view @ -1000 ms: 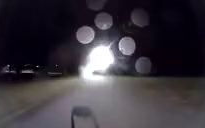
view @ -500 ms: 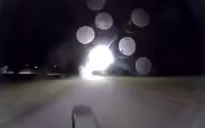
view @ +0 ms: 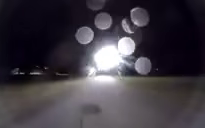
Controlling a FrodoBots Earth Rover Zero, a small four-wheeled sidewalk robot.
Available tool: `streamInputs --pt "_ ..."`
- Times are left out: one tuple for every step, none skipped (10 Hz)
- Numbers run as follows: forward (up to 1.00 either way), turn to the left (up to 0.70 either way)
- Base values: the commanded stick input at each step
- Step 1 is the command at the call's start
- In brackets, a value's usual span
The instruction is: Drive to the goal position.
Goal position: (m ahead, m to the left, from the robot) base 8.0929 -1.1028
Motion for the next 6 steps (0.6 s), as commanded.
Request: streamInputs --pt "1.0 0.0" --pt "1.0 0.0" --pt "1.0 0.0" --pt "1.0 0.0" --pt "1.0 0.0" --pt "1.0 0.0"
